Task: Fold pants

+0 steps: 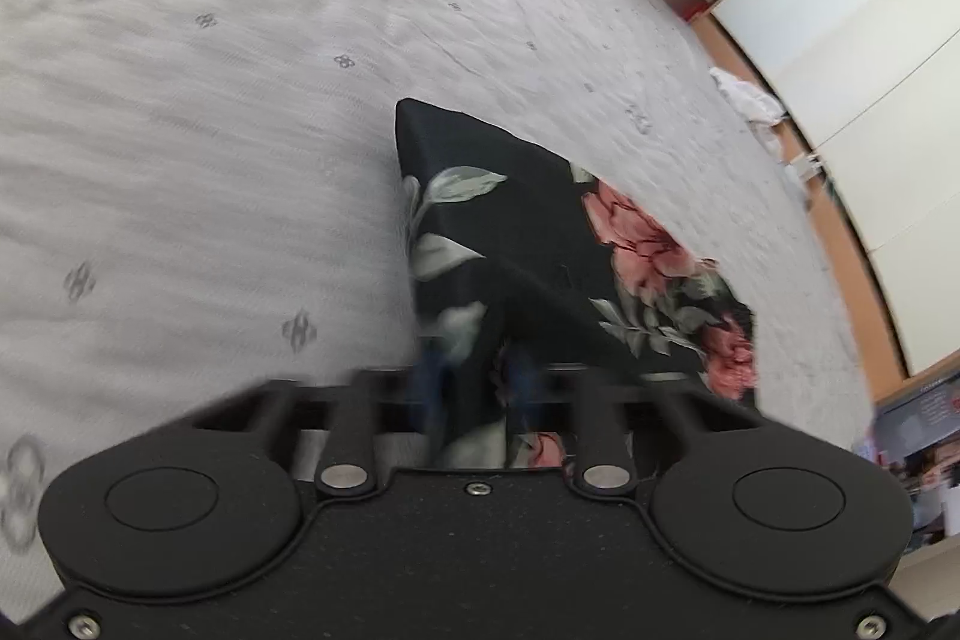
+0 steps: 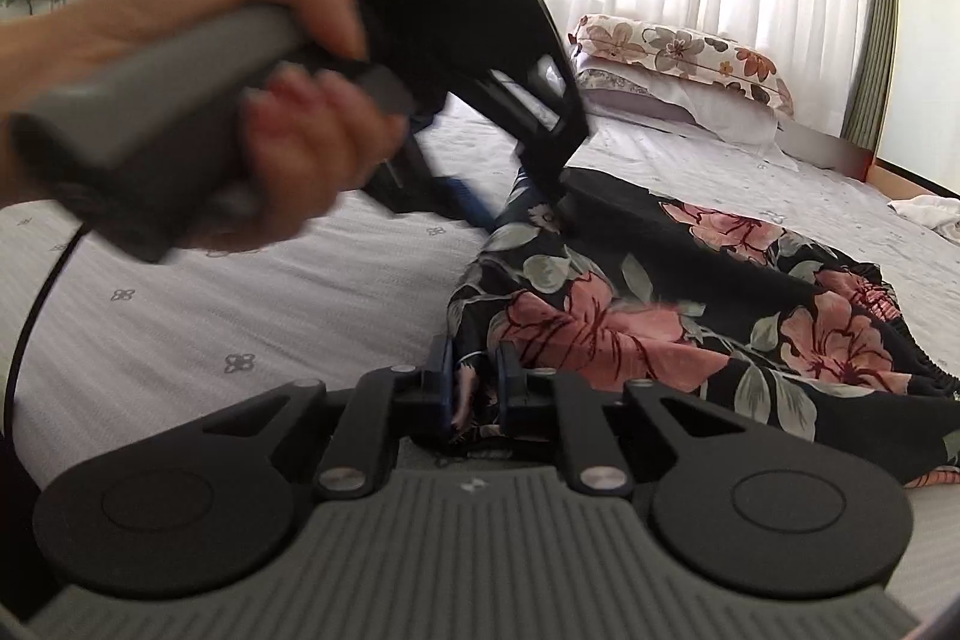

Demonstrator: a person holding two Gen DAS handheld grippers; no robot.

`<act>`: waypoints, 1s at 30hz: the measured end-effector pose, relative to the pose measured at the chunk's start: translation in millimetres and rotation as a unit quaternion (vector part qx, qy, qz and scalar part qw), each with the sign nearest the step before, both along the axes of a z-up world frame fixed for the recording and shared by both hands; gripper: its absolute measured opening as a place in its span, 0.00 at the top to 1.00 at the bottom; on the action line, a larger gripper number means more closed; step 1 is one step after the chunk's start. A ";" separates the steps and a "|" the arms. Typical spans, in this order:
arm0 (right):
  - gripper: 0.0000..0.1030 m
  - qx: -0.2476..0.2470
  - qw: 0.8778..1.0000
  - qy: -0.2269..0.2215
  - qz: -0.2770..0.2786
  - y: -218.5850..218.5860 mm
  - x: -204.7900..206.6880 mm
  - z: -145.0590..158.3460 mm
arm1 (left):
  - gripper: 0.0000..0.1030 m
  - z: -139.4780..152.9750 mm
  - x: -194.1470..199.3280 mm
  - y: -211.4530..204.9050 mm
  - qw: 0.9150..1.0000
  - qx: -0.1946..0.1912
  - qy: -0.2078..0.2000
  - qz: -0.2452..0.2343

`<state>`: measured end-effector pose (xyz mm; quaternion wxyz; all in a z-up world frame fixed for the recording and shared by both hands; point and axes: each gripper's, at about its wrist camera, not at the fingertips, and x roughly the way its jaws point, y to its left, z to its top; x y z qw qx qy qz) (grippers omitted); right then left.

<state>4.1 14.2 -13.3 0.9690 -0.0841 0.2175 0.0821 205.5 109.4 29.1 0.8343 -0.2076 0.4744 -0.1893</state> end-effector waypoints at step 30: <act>0.79 0.001 0.999 0.025 0.047 -8.1 6.6 0.3 | 0.88 9.3 121.6 -13.4 0.994 0.030 -0.061 0.084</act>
